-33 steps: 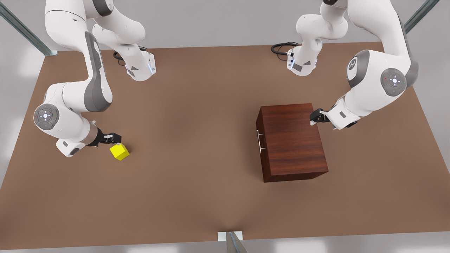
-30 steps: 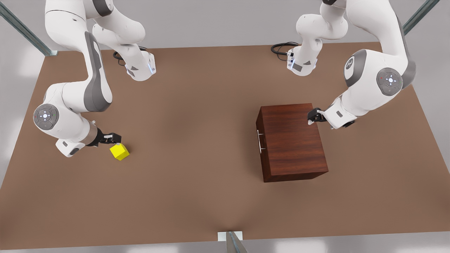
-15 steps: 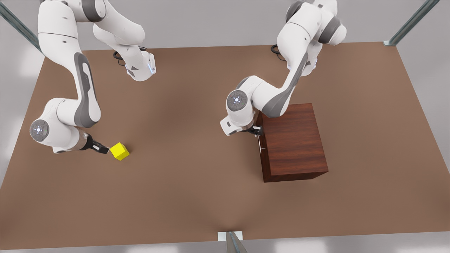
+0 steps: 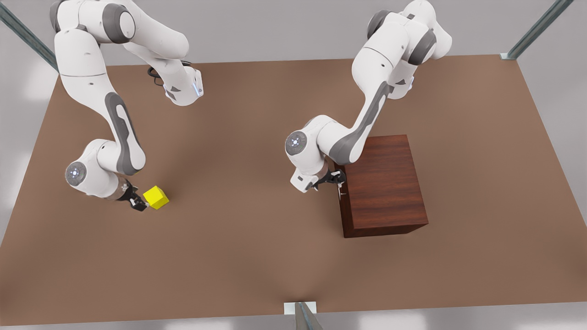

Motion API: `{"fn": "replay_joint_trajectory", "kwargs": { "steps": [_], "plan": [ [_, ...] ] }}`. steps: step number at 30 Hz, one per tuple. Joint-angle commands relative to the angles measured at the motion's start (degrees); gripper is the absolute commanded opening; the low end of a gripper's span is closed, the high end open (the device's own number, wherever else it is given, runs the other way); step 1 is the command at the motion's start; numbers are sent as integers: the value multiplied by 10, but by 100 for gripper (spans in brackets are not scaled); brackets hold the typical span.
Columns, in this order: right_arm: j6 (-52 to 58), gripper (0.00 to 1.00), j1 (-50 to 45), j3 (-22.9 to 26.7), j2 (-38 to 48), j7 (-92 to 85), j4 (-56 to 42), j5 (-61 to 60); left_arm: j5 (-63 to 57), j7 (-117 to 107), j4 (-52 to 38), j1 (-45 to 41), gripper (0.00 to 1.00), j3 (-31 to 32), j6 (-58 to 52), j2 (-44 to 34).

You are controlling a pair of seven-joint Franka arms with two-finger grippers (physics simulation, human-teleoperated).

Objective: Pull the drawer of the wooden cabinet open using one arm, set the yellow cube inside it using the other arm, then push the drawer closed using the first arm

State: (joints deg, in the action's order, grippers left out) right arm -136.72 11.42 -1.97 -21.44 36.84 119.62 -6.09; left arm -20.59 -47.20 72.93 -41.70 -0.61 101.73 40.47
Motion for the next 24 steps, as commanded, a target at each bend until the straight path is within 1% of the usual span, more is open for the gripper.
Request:
{"fn": "replay_joint_trajectory", "kwargs": {
  "steps": [1,7,13,21,24],
  "plan": [
    [-43,100,0,-1,-6,117,4,-2,-18,-189,0,-1,100,0,0,5],
    [-43,100,-12,-1,-33,119,4,0,-30,-187,0,-2,100,1,1,34],
    [-44,100,-12,-1,-52,119,4,15,-22,-187,-4,-2,100,7,9,36],
    [-58,100,-13,-3,-55,119,13,16,-21,-184,-9,-2,100,24,22,36],
    [-58,100,-14,-5,-47,119,24,15,-13,-137,-9,-2,100,24,22,36]
  ]
}}
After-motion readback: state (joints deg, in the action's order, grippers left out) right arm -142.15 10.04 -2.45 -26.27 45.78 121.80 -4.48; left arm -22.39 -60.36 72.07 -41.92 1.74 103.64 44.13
